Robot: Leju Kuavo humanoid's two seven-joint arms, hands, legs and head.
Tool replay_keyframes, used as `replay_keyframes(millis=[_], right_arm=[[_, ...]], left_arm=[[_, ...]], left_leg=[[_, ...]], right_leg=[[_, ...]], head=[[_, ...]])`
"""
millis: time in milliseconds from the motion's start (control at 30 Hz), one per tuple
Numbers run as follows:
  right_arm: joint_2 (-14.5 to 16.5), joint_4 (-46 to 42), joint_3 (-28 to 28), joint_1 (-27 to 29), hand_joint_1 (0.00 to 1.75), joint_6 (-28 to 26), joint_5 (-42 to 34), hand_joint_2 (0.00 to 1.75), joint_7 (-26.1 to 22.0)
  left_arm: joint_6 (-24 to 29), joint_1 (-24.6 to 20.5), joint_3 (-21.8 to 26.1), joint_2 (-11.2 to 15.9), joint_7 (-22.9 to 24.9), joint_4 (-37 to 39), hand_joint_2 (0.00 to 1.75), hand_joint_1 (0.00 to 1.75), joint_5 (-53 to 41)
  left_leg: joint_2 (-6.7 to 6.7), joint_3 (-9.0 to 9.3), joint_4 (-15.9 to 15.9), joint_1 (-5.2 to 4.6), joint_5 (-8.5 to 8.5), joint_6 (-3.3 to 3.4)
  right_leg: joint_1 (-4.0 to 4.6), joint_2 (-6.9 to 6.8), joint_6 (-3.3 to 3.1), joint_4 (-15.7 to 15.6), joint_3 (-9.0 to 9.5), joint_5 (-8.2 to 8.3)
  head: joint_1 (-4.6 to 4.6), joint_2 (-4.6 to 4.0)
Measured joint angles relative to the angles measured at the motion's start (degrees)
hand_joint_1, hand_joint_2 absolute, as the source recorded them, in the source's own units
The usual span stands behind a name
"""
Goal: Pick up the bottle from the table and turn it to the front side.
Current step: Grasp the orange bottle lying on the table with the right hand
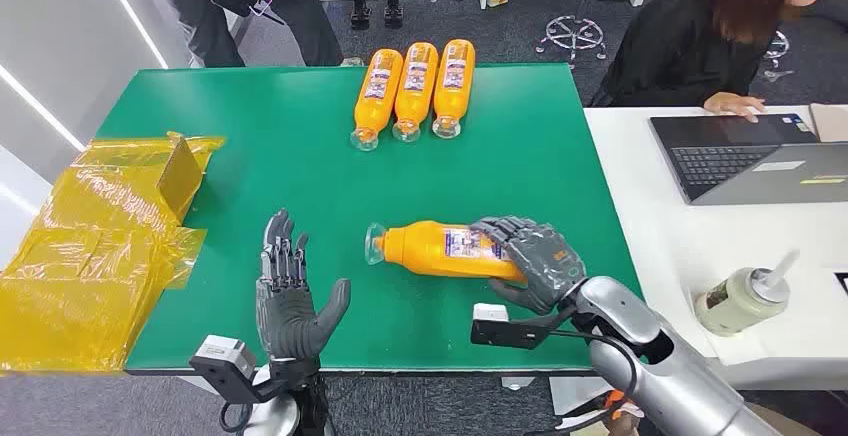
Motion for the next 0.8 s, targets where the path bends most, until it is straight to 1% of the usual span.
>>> replay_keyframes(millis=[67,167,333,433,500,567,700,800], right_arm=[[-0.1,-1.5,-0.7,0.9,1.75,-0.5,1.2,1.75,0.5],[-0.5,-6.1,-3.0,4.5,1.75,-1.7,4.1,1.75,1.2],[-1.2,-12.0,-7.5,10.4,1.75,-2.8,5.3,1.75,0.4],[-0.9,-12.9,-8.7,11.4,1.75,-2.8,5.7,1.75,-0.4],[-0.1,-12.9,-8.9,11.5,1.75,-2.8,6.2,1.75,-1.0],[1.2,-12.9,-9.0,11.6,1.75,-2.8,6.3,1.75,-1.6],[3.8,-12.7,-8.9,12.1,1.75,-3.2,6.1,1.75,-3.0],[5.5,-12.4,-8.9,12.6,1.75,-3.8,6.3,1.75,-3.6]], left_arm=[[0.1,0.0,0.0,0.0,0.0,0.0,1.75,0.0,-0.2],[0.3,0.0,0.1,0.0,0.0,-0.1,1.75,0.0,-1.1],[0.5,0.1,0.2,0.0,0.0,-0.1,1.75,0.0,-2.0],[0.3,0.1,0.2,-0.1,0.0,-0.1,1.75,0.0,-2.0],[-0.4,0.1,0.2,-0.1,0.0,-0.1,1.75,0.0,-1.7],[-3.0,0.1,0.3,-0.1,0.3,-0.1,1.75,0.0,0.2],[-13.2,0.1,0.3,-0.2,2.6,-0.1,1.75,0.0,8.1],[-19.3,0.1,0.4,-0.2,3.9,-0.1,1.75,0.0,12.7]], left_leg=[[0.01,0.0,0.0,0.0,-0.01,0.02],[-0.03,-0.01,0.0,0.0,-0.04,0.05],[-0.11,-0.07,0.0,0.0,-0.05,0.06],[-0.06,-0.06,0.0,0.0,-0.05,0.07],[-0.06,-0.06,0.0,0.0,-0.05,0.07],[-0.06,-0.05,0.0,0.0,-0.05,0.07],[-0.06,-0.05,0.0,0.01,-0.04,0.06],[-0.06,-0.06,0.0,0.01,-0.04,0.06]], right_leg=[[0.0,0.02,0.0,0.0,-0.02,0.0],[0.0,-0.01,0.06,0.0,-0.04,-0.05],[0.0,-0.06,0.11,0.0,-0.03,-0.09],[-0.01,-0.02,0.11,0.0,-0.03,-0.09],[0.0,-0.03,0.11,0.0,-0.03,-0.09],[0.0,-0.04,0.11,0.0,-0.03,-0.09],[0.0,-0.04,0.11,0.0,-0.03,-0.09],[0.01,-0.03,0.11,0.0,-0.04,-0.1]], head=[[-0.01,0.0],[-0.02,0.0],[-0.01,0.0],[-0.02,0.0],[-0.02,0.0],[-0.01,0.0],[-0.01,0.0],[0.0,0.0]])
